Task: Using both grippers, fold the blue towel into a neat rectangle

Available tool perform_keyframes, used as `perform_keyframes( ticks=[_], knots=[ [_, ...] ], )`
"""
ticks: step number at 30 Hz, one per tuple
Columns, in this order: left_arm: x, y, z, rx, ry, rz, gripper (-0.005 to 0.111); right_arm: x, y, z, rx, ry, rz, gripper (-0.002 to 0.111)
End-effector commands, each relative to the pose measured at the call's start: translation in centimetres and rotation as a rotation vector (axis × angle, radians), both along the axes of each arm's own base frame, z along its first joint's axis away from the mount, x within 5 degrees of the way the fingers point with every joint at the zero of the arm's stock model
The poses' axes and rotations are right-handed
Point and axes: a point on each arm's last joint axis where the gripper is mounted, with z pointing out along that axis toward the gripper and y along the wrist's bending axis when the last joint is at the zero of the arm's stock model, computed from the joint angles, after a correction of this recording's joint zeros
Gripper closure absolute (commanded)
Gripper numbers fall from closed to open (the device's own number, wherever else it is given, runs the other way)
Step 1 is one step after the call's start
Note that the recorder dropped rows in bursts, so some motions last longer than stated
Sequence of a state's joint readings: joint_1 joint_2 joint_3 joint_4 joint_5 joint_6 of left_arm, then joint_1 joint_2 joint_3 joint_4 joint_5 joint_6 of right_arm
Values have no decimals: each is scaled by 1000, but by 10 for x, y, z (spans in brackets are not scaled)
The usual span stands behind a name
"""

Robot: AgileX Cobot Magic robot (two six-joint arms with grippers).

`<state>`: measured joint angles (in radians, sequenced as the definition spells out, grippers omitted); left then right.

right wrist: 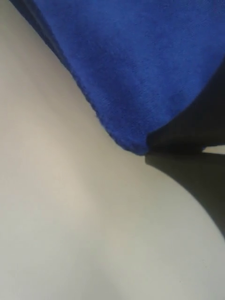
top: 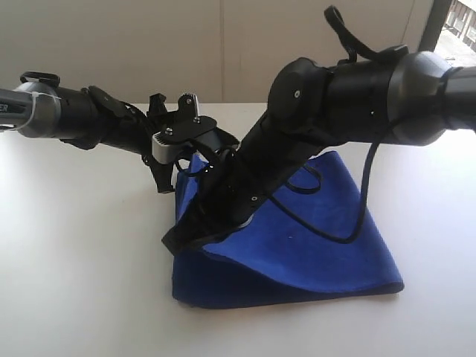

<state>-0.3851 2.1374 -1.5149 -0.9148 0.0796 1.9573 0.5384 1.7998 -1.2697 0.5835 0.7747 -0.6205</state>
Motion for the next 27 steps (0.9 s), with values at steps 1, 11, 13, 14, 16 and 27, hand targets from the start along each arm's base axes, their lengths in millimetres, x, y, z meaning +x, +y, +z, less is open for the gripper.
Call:
perform_keyframes(
  ticks=[1, 11, 13, 14, 16, 27],
  knots=[
    [-1, 2, -1, 91, -64, -111, 86, -2, 1, -3, 6, 16, 28, 106],
    [1, 5, -1, 91, -64, -102, 60, -4, 5, -1, 52, 29, 56, 48],
    [3, 10, 0, 89, -62, -88, 60, -4, 5, -1, 52, 30, 54, 48],
    [4, 11, 0, 87, -61, -80, 60, -4, 5, -1, 52, 30, 54, 48],
    [6, 17, 0, 78, -58, -47, 60, -4, 5, 0, 52, 22, 52, 49],
    [17, 32, 14, 52, -133, 132, 60, 8, -13, 17, -41, -158, -26, 51]
  ],
)
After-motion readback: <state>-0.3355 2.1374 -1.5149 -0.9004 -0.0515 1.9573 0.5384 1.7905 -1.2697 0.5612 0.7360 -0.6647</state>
